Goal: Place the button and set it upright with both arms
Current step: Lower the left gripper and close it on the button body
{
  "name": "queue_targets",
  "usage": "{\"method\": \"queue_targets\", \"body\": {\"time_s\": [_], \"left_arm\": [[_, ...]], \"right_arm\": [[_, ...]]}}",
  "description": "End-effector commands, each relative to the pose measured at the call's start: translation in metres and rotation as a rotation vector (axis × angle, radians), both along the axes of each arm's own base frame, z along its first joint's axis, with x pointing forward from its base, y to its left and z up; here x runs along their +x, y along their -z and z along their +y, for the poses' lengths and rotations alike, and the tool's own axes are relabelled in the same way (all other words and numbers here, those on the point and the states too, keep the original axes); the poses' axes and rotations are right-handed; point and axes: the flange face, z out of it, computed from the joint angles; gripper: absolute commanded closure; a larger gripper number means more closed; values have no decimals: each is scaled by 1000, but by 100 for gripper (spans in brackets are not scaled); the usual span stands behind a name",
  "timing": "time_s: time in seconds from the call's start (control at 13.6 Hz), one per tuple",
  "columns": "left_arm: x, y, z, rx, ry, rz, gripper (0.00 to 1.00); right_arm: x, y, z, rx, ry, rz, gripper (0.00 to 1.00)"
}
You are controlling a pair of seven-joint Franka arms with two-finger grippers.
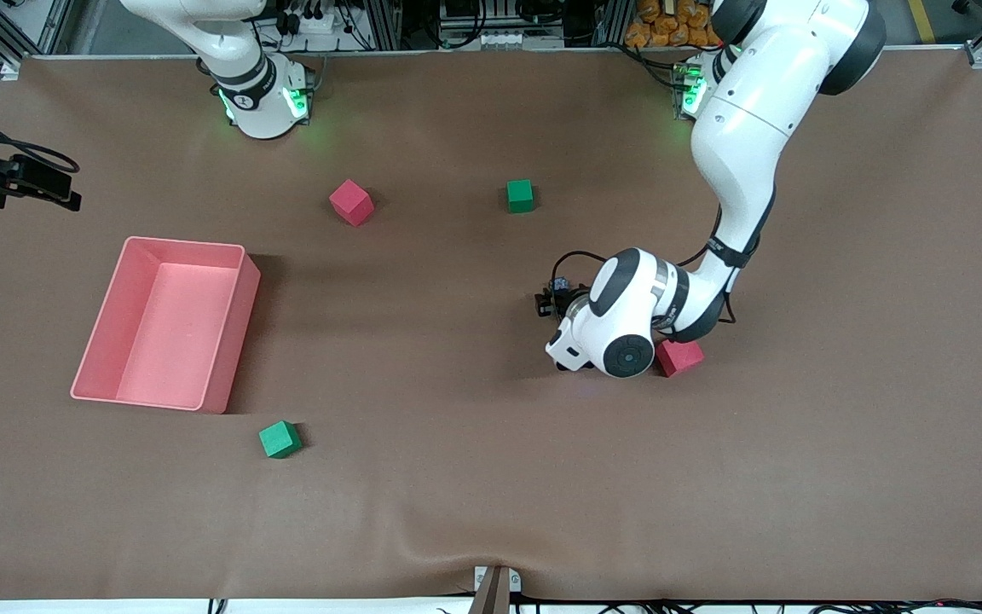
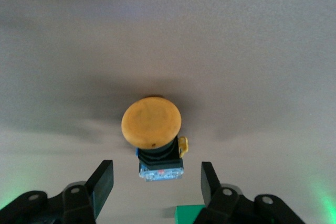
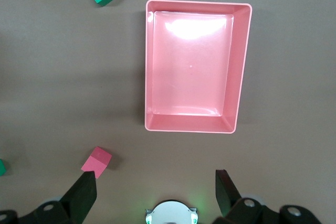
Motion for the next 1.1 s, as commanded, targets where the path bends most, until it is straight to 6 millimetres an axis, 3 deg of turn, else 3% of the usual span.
{"method": "queue_targets", "body": {"time_s": [0.0,0.37,0.59,1.03], "left_arm": [[2,1,-5,3,-11,-7,25],[3,1,-4,3,-11,-10,26],[3,3,-3,8,-10,-9,28],[2,9,-1,16,-10,-4,28]], "right_arm": [[1,-8,-3,-15,20,-33,0],[16,-2,-11,-19,39,-89,0],[19,-1,-4,-29,22,-95,0],[17,-10,-30,-32,66,-115,0]]}}
